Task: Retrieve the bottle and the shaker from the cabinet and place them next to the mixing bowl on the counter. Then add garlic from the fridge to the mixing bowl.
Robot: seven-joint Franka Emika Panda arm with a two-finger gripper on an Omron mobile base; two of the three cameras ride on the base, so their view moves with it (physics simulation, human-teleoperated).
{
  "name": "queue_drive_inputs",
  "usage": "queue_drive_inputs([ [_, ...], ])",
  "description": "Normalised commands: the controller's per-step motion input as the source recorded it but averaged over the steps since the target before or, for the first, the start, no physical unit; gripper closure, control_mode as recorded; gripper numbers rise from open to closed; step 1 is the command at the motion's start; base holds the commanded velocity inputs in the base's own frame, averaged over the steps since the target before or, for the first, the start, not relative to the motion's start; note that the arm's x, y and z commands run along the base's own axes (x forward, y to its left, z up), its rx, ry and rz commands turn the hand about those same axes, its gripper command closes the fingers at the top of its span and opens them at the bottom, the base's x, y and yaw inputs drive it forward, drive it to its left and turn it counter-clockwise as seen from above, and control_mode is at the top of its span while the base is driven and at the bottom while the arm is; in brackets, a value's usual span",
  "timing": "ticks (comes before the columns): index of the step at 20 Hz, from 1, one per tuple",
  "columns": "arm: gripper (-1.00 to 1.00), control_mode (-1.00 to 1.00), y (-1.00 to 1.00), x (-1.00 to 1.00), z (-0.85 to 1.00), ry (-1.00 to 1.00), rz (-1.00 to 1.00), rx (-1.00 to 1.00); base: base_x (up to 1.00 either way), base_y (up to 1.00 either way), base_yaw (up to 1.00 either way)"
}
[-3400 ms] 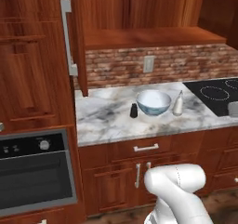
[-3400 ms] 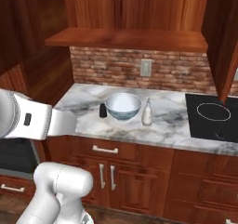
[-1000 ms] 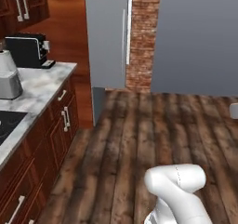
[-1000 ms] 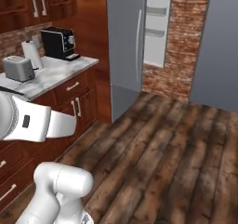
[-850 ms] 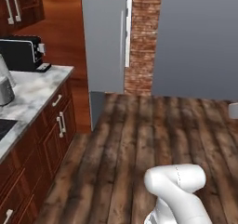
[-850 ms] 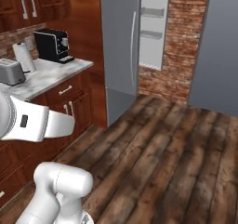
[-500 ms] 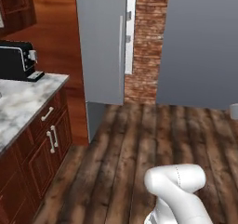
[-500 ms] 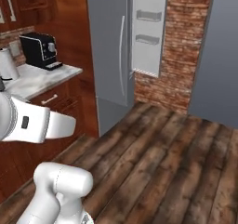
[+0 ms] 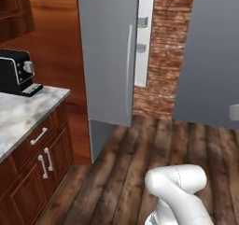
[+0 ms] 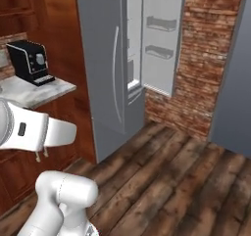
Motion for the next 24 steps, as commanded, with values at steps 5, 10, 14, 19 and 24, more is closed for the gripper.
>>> queue_drive_inputs([
  [5,-1.0,1.0,0.0,0.0,0.0,0.0,0.0,0.0,1.0,-0.65,0.48],
  [10,-1.0,1.0,0.0,0.0,0.0,0.0,0.0,0.0,1.0,-0.87,0.5],
  [14,-1.0,1.0,0.0,0.0,0.0,0.0,0.0,0.0,1.0,-0.65,0.6],
  [19,-1.0,1.0,0.0,0.0,0.0,0.0,0.0,0.0,1.0,-0.66,0.63],
  [24,-1.0,1.0,0.0,0.0,0.0,0.0,0.0,0.0,1.0,-0.74,0.63],
])
